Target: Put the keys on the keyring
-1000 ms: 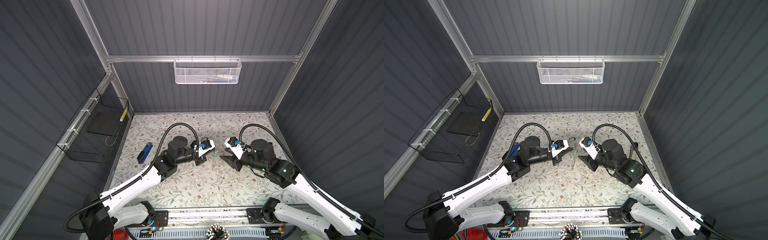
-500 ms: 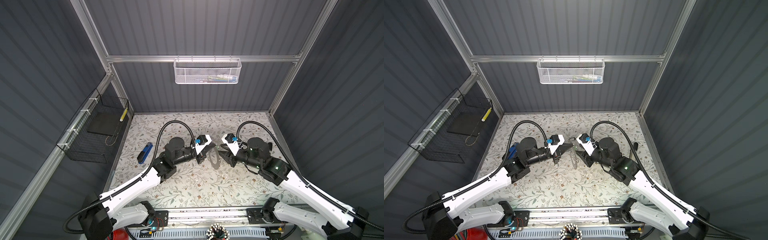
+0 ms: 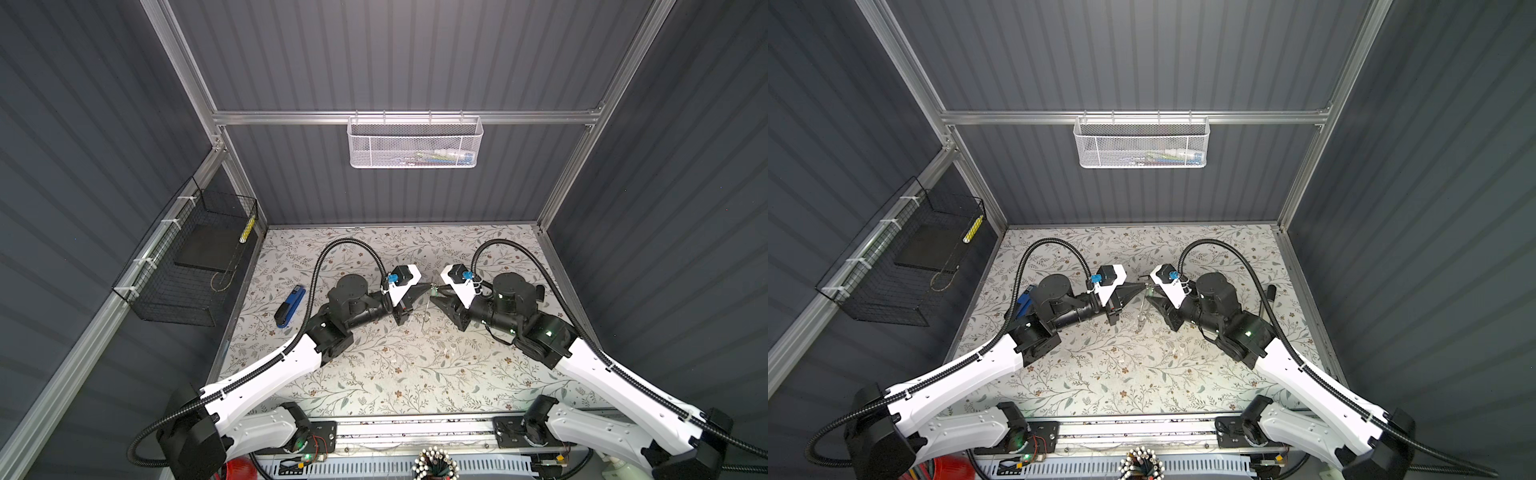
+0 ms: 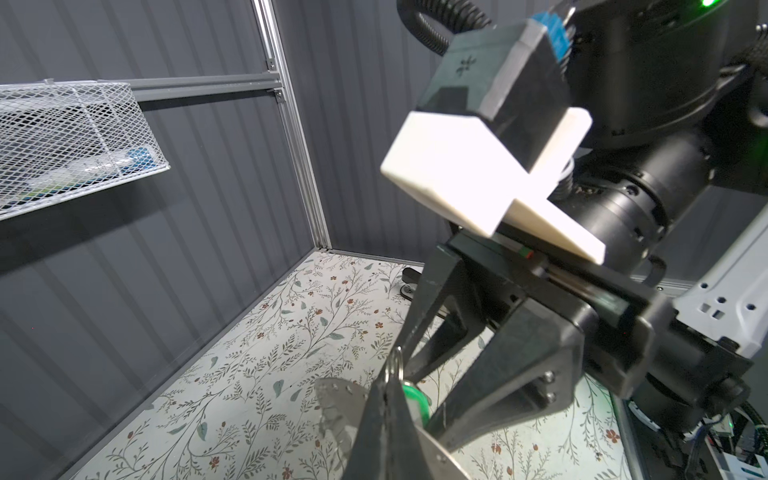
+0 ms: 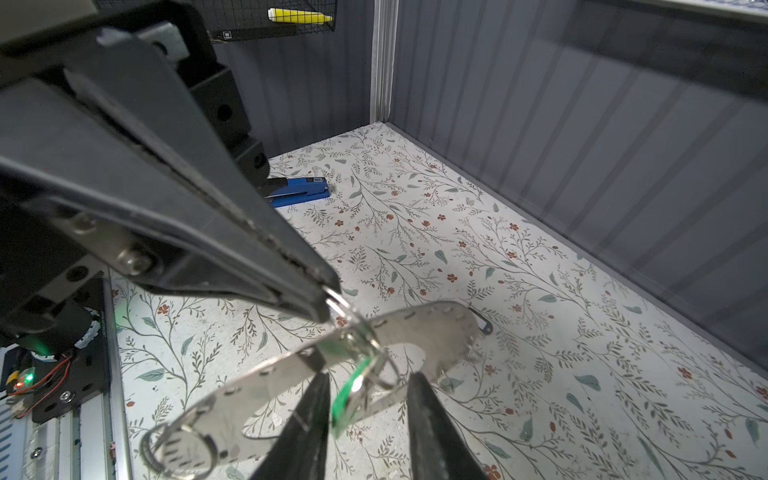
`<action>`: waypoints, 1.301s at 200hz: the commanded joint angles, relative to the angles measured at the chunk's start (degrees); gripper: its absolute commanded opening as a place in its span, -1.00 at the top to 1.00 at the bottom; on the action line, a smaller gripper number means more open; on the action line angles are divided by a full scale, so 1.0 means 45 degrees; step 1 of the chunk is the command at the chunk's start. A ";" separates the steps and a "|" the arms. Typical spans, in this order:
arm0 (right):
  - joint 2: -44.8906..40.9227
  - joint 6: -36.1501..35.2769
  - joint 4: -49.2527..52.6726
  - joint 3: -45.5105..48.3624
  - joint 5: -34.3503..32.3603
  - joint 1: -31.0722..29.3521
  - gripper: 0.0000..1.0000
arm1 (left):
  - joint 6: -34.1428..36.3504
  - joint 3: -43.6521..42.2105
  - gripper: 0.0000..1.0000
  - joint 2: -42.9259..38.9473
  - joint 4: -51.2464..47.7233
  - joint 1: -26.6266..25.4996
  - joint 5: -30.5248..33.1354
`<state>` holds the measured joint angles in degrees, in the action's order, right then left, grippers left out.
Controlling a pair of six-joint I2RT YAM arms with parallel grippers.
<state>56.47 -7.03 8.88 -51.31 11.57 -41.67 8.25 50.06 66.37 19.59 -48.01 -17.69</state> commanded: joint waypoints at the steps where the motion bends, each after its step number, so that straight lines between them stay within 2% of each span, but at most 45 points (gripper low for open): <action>1: 0.0049 -0.0154 -0.0285 -0.0354 0.0268 -0.0018 0.48 | -0.0420 0.0037 1.00 0.0136 0.0906 0.0015 0.0344; 62: -0.0336 -0.0187 -0.0178 -0.0144 -0.0859 -0.0017 0.79 | -0.0734 0.0179 1.00 0.0370 0.1270 0.0024 0.0433; 117: -0.0283 -0.0392 -0.0107 -0.0014 -0.0611 -0.0023 0.96 | -0.1079 0.0281 1.00 0.0512 0.1808 0.0007 0.0624; 164: -0.0155 -0.0519 0.0010 -0.0133 -0.0493 -0.0019 1.00 | -0.1832 0.0201 1.00 0.0624 0.2849 0.0056 0.0586; 213: 0.0454 -0.1026 0.0568 -0.0685 0.0658 -0.0017 1.00 | -0.2171 -0.0152 1.00 0.0675 0.3661 0.0055 0.0621; 242: 0.0472 -0.1350 0.0269 -0.0761 0.1203 -0.0017 0.89 | -0.2342 -0.0479 1.00 0.0736 0.4079 0.0063 0.0491; 260: 0.0338 -0.1624 0.0302 -0.0803 0.1254 -0.0018 0.72 | -0.2281 -0.0578 1.00 0.0710 0.4123 0.0098 0.0485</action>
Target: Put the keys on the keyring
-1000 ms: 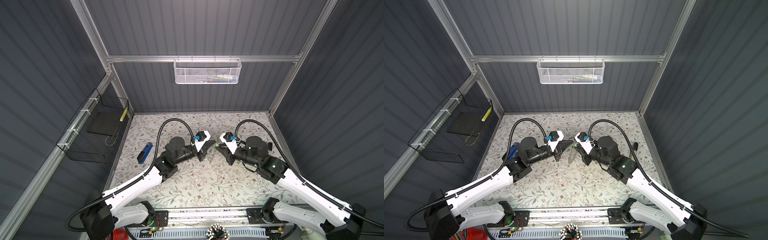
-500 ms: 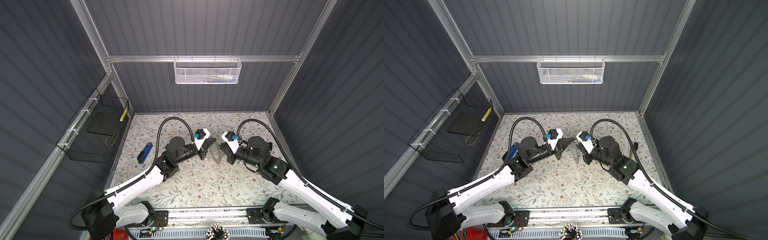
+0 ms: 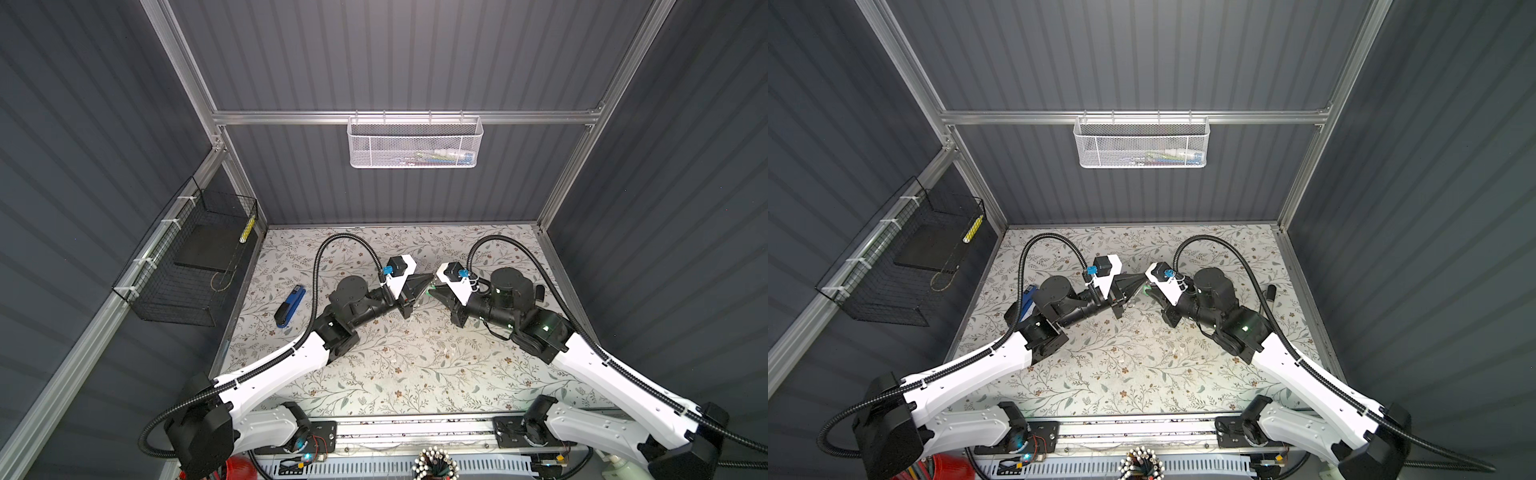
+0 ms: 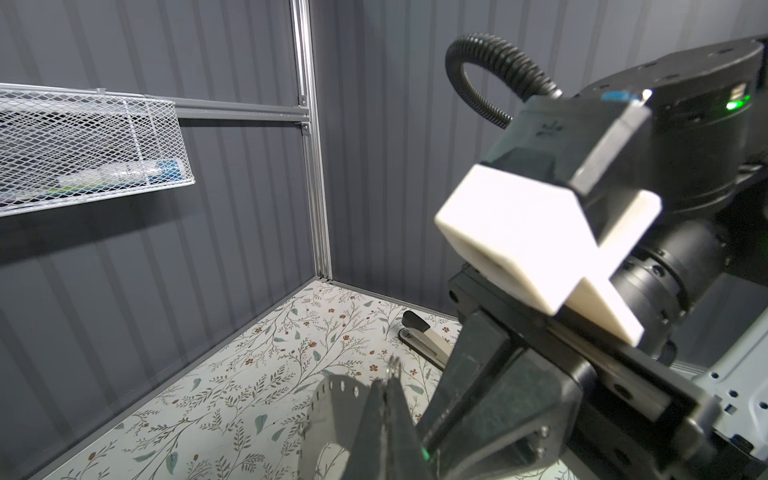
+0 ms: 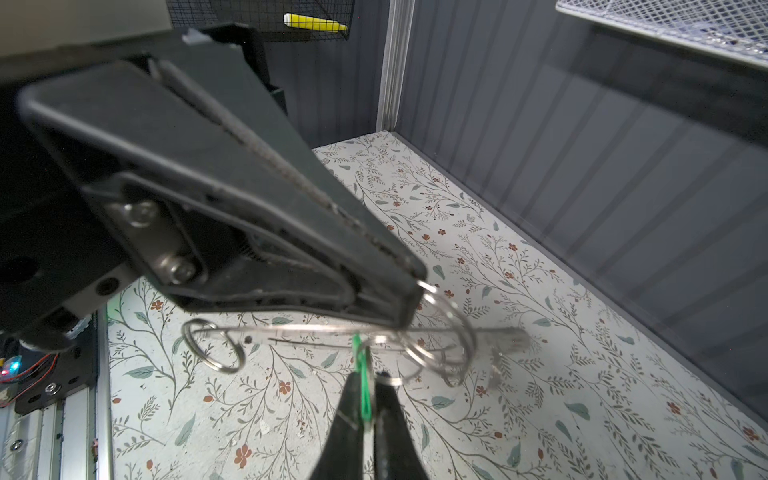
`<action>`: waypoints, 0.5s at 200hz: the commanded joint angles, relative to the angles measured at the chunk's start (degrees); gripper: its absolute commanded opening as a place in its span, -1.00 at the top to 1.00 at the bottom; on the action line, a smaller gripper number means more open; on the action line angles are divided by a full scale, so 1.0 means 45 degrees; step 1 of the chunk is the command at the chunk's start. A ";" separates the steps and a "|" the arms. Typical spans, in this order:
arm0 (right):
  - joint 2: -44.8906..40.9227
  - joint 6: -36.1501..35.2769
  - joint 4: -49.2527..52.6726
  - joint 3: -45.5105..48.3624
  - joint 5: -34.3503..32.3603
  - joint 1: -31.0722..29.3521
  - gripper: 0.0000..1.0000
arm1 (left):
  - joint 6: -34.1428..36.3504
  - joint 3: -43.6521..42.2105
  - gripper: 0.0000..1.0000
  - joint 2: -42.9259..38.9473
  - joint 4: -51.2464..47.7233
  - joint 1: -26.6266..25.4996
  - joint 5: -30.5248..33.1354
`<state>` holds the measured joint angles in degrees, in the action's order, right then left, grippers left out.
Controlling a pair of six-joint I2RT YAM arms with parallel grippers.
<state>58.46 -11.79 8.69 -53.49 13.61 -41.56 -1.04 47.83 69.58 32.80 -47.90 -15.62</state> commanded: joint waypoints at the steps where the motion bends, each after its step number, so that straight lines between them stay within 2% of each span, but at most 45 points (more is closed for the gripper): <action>1: -0.0121 -0.0574 0.0360 -0.0318 0.0784 -0.0042 0.71 | -0.0208 -0.0093 1.00 -0.0008 0.1179 0.0076 0.0018; 34: -0.0979 -0.1076 0.1370 -0.0147 -0.0320 -0.0023 0.32 | -0.0247 -0.0218 1.00 -0.0195 0.1090 0.0539 -0.0622; 39: -0.1134 -0.1125 0.1473 -0.0101 -0.0450 -0.0025 0.28 | -0.0290 -0.0220 1.00 -0.0223 0.1102 0.0654 -0.1202; 61: -0.2010 -0.1214 0.1883 0.0233 -0.0548 0.0174 0.11 | -0.0389 -0.0164 1.00 -0.0245 0.0998 0.1065 -0.2145; 72: -0.2347 -0.1167 0.1997 0.0314 -0.0404 0.0273 0.09 | -0.0448 -0.0086 1.00 -0.0233 0.0884 0.1262 -0.2651; 100: -0.2749 -0.0373 0.1756 0.0297 0.0717 0.1024 0.34 | -0.0720 -0.0010 1.00 -0.0094 0.0896 0.1532 -0.3806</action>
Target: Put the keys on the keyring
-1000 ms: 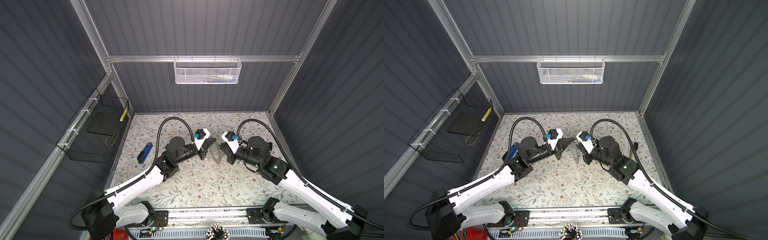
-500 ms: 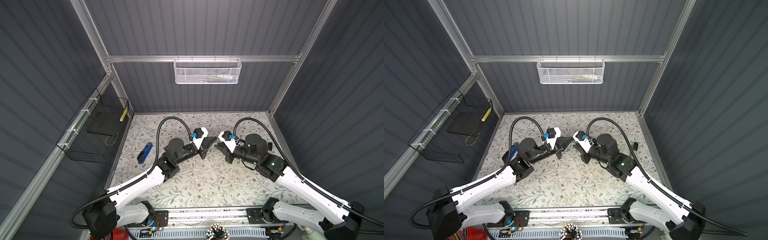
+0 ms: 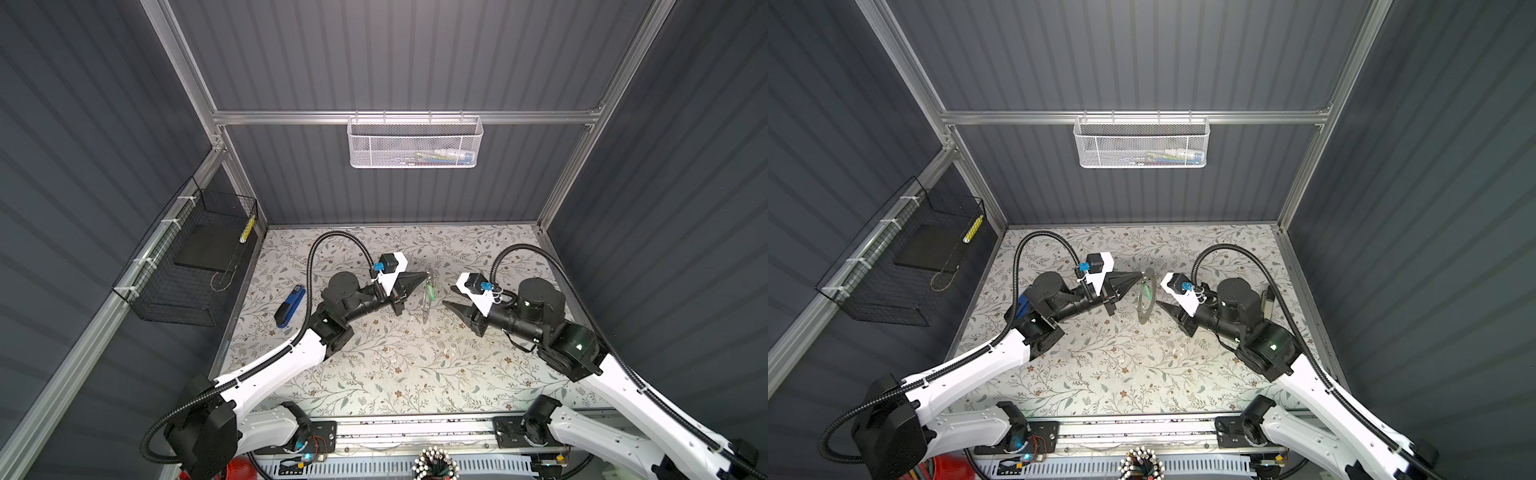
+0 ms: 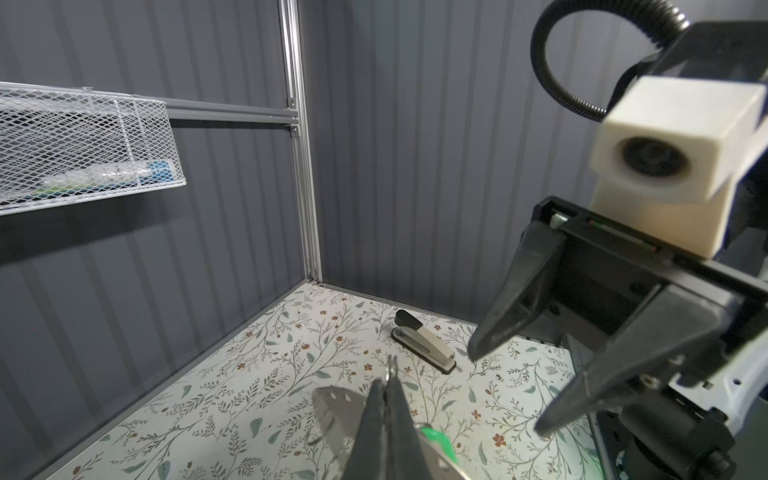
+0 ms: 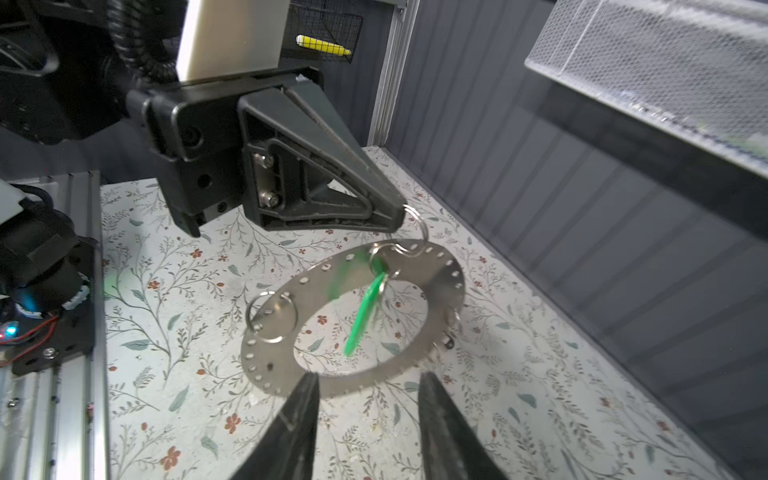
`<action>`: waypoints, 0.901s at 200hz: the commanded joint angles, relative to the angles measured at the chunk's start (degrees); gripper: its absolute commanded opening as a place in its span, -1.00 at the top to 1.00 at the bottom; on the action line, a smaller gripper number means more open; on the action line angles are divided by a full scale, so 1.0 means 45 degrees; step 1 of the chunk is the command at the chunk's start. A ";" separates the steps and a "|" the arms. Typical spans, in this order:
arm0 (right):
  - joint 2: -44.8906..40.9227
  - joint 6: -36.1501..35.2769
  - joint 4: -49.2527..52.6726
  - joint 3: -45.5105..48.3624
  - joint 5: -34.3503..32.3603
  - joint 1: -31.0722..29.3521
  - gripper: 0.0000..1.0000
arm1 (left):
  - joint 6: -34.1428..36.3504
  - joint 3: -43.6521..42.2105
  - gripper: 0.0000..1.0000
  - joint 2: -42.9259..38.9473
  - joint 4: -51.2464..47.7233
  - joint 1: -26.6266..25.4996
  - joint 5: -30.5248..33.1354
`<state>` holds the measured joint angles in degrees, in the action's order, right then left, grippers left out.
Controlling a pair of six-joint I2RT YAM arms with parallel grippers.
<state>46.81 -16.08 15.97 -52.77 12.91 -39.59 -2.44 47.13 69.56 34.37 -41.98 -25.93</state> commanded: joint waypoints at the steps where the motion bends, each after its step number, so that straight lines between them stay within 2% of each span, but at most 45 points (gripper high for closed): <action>1: -0.0154 0.0621 0.0121 0.0132 0.0936 0.0621 0.34 | -0.0422 0.0148 1.00 -0.0088 0.0546 0.0221 -0.1547; 14: 0.0030 0.0983 -0.0095 -0.0018 0.1997 0.0926 0.36 | -0.0469 0.0151 1.00 -0.0031 0.0602 0.0280 -0.1925; 58: 0.0960 0.1524 -0.0675 -0.0578 0.3417 0.1373 0.49 | -0.0299 0.0536 1.00 0.0063 -0.0101 0.0378 -0.2483; 96: 0.1610 0.1800 -0.1442 -0.0683 0.4781 0.1592 0.52 | -0.0201 0.0713 1.00 0.0108 -0.0456 0.0383 -0.2770; 180: 0.2017 0.2134 -0.2562 -0.0245 0.5511 0.1904 0.60 | -0.0299 0.1044 1.00 0.0404 -0.0391 0.0384 -0.3377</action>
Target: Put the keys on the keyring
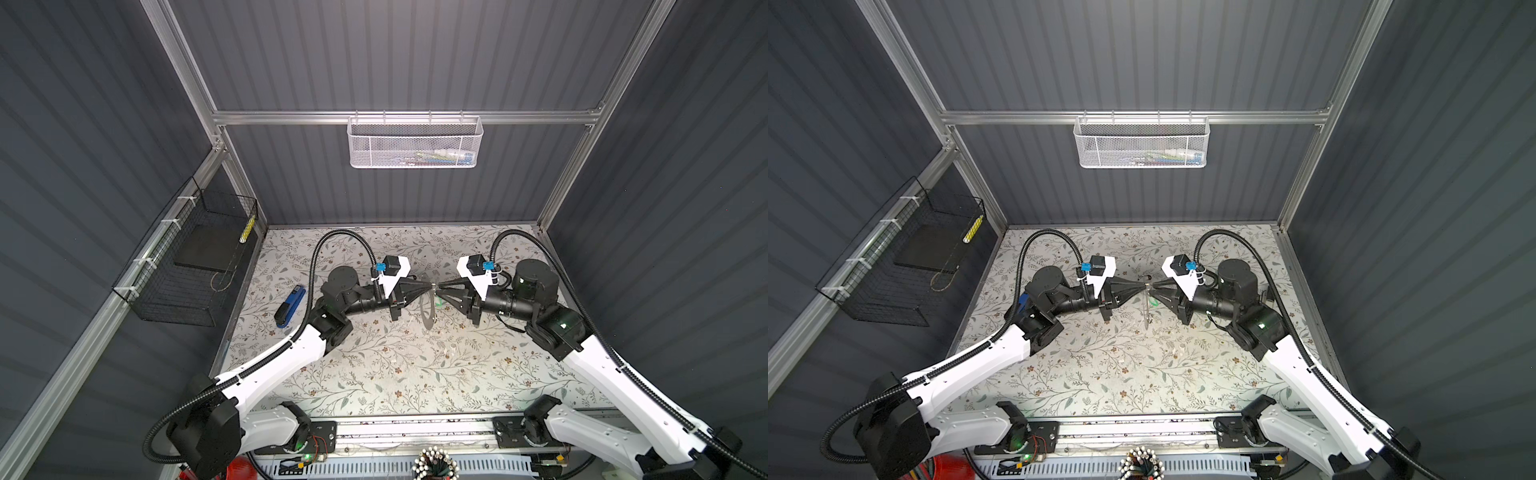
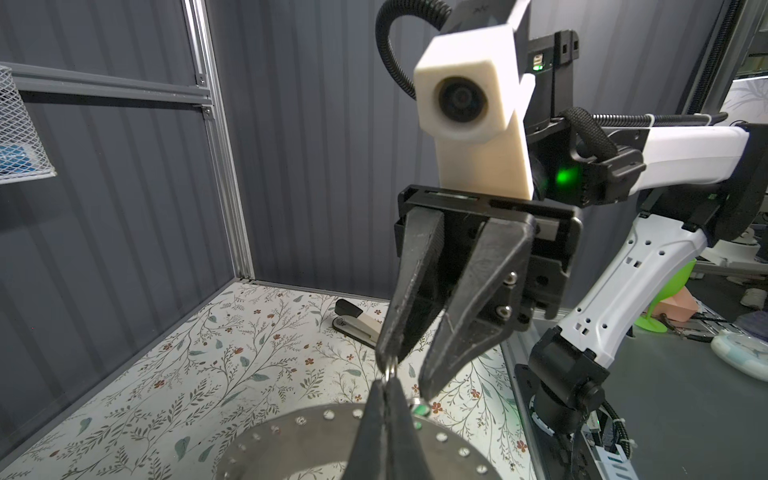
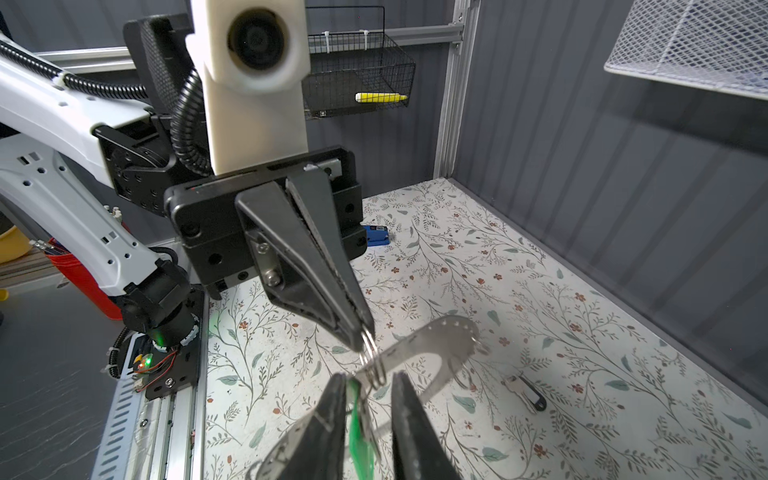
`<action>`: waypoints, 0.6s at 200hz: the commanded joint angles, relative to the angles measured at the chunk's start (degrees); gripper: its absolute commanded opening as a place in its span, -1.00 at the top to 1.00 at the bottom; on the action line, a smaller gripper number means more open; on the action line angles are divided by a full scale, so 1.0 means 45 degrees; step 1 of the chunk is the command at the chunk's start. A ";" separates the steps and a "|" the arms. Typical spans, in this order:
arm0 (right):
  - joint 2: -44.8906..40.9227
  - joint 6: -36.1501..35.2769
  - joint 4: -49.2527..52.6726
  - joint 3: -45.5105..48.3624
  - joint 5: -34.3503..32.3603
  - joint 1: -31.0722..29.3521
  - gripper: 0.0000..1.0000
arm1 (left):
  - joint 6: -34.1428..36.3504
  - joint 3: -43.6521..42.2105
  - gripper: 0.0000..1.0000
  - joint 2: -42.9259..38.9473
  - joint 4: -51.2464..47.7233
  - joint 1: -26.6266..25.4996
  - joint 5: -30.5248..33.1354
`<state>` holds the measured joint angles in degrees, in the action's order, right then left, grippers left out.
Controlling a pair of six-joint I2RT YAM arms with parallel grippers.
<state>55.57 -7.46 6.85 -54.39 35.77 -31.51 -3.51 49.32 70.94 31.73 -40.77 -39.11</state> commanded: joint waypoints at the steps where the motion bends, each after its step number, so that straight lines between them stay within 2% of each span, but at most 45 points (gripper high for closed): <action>1: 0.0071 0.0227 -0.0532 0.0114 0.0420 0.0117 0.60 | -0.0070 0.0561 1.00 0.0107 0.0206 0.0116 -0.0449; 120: -0.0100 0.0276 -0.1274 0.0651 0.1109 0.0381 0.69 | -0.0238 0.0767 1.00 0.0372 0.0255 0.0116 -0.0818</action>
<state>55.55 -6.70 3.92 -52.38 38.61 -30.02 -3.68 50.63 72.36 31.75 -40.77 -41.23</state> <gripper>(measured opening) 0.157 0.044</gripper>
